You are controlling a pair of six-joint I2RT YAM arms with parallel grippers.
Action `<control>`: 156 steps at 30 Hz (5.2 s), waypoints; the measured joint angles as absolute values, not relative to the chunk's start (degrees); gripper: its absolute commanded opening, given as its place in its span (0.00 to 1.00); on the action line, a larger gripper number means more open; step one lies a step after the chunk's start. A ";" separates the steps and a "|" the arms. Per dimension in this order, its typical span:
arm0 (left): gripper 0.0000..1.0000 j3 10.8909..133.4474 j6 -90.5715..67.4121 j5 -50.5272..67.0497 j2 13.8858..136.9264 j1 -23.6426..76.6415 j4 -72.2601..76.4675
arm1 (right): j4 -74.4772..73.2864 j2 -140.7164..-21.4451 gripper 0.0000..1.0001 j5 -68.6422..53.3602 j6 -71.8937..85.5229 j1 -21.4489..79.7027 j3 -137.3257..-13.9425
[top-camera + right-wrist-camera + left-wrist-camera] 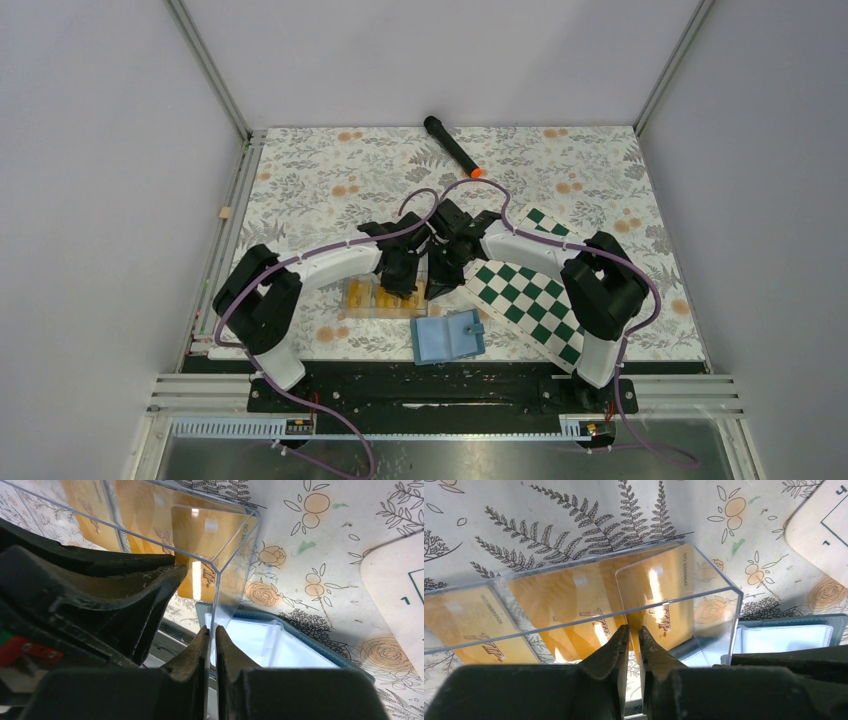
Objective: Put the credit cards into the card holder
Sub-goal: Pick up the credit card from the storage box.
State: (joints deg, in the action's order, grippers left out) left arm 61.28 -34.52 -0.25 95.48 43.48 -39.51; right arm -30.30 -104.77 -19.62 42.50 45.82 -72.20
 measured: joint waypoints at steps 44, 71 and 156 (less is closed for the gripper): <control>0.45 52.36 -35.14 4.69 89.49 40.82 -32.21 | -29.26 -104.62 0.11 -21.21 42.39 46.13 -72.10; 0.00 55.51 -35.03 2.04 93.25 42.54 -35.42 | -29.47 -104.62 0.10 -21.32 41.89 46.06 -71.46; 0.00 53.65 -36.86 1.19 88.82 43.46 -36.40 | -28.80 -104.62 0.10 -23.33 41.93 46.11 -70.81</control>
State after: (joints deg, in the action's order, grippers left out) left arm 53.65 -36.86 1.19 88.82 43.46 -36.40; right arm -28.80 -104.62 -23.33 41.93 46.11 -70.81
